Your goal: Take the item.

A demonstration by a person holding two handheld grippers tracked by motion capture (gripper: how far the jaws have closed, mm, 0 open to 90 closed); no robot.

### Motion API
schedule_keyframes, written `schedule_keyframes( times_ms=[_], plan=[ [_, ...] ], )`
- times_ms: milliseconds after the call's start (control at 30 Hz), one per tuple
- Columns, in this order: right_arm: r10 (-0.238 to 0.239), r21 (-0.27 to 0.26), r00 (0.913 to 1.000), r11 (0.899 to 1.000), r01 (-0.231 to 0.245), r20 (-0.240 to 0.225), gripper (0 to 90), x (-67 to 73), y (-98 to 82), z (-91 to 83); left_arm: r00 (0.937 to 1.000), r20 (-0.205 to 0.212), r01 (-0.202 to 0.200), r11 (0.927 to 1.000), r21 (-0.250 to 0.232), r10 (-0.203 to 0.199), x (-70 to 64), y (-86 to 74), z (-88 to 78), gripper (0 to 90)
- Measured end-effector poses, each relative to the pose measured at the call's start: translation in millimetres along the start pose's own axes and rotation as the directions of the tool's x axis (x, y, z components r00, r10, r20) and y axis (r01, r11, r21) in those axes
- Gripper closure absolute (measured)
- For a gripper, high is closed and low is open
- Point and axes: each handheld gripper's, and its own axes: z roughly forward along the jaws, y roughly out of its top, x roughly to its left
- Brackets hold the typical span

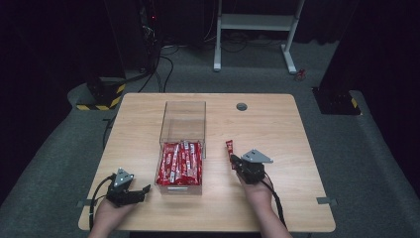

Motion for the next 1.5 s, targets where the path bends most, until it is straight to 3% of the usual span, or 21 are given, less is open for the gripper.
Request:
schedule_keyframes(
  times_ms=[600,933,1267,1500],
  plan=[
    [0.04,0.087,0.9988,0.995,-0.042,0.03,89.6,-9.6,-12.7,20.3,1.0,0.0,0.005,1.0,0.0,-0.005,-0.5,-0.2,-0.1,19.5],
    [0.028,0.104,0.9991,0.994,-0.031,0.031,87.7,-9.9,-15.2,24.4,1.0,0.0,0.005,1.0,-0.001,-0.005,-0.6,-0.3,-0.1,19.5],
    [0.023,0.069,0.9997,0.997,-0.023,0.007,70.9,-7.4,-10.1,19.0,1.0,0.001,0.005,1.0,-0.001,-0.005,-0.5,-0.3,-0.1,19.5],
    [0.034,0.03,0.9994,0.999,-0.034,-0.008,52.0,-5.9,-3.1,10.2,1.0,0.001,0.006,1.0,-0.001,-0.006,-0.5,-0.3,-0.1,19.5]
  ],
)
